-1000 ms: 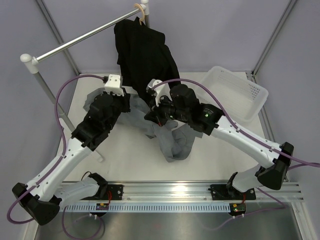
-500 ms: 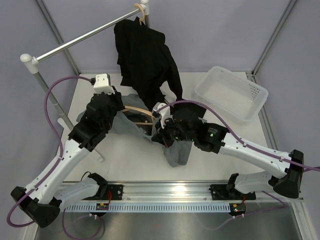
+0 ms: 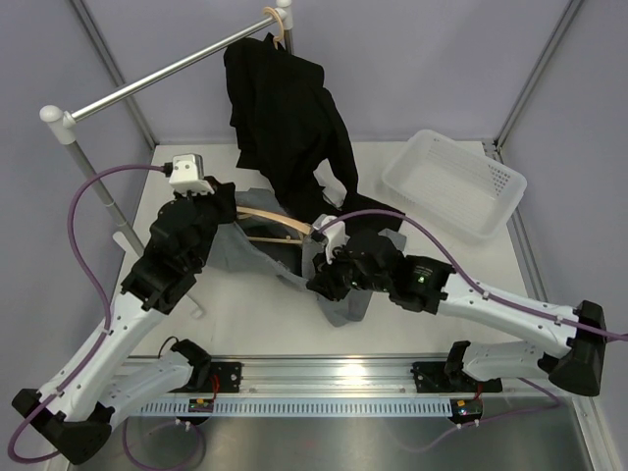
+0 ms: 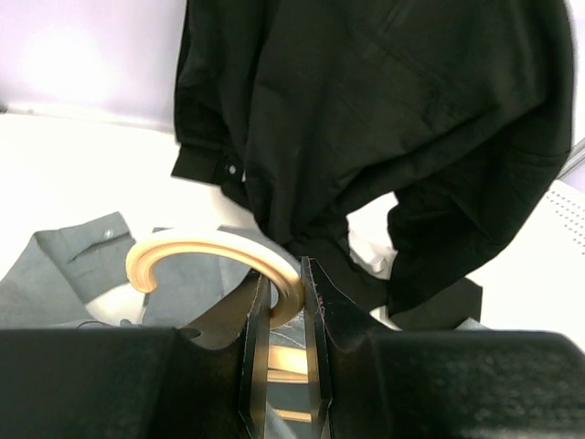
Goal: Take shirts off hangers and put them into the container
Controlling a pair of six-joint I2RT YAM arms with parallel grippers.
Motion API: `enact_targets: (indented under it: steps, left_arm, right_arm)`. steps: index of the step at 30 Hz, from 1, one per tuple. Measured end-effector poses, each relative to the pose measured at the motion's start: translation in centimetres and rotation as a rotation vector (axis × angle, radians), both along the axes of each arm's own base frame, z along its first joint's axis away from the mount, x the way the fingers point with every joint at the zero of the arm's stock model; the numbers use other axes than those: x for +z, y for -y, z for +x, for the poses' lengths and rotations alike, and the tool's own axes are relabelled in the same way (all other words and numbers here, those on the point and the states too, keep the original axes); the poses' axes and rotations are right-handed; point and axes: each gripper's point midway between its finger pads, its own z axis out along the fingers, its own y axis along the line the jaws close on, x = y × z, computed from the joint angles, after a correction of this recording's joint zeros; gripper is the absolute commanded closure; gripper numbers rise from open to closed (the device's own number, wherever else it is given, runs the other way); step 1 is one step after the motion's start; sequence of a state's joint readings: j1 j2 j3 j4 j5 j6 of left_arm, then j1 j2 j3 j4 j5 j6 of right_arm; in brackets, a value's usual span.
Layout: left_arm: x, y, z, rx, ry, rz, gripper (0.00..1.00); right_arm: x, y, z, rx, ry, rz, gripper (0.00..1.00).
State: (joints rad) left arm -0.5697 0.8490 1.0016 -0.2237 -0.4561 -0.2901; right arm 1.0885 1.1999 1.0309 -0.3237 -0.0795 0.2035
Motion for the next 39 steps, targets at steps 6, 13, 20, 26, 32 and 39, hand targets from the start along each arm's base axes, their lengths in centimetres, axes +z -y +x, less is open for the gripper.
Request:
enact_targets:
  steps: [6, 13, 20, 26, 32, 39]
  left_arm:
    - [1.0, 0.4, 0.1, -0.029, 0.043, 0.006, 1.0]
    - [1.3, 1.3, 0.0, -0.086, 0.059, 0.02, 1.0]
    - [1.3, 1.7, -0.1, -0.111, 0.061, 0.028, 1.0]
    - [1.3, 1.7, -0.2, -0.117, 0.062, 0.034, 1.0]
    - [1.3, 1.8, -0.2, -0.119, 0.062, 0.035, 1.0]
    - [1.1, 1.6, -0.2, -0.117, 0.06, 0.041, 1.0]
  right_arm:
    - [5.9, 3.6, 1.1, -0.132, 0.112, 0.056, 0.45]
    - [11.0, 5.4, 4.3, -0.351, 0.184, 0.104, 0.31]
    - [7.1, 4.2, 7.3, -0.429, 0.106, 0.012, 0.28]
    - [5.6, 3.2, 7.7, -0.419, 0.064, -0.005, 0.31]
    - [5.6, 2.3, 7.9, -0.404, 0.048, 0.021, 0.51]
    - [4.6, 2.7, 8.6, -0.422, 0.028, 0.032, 0.87]
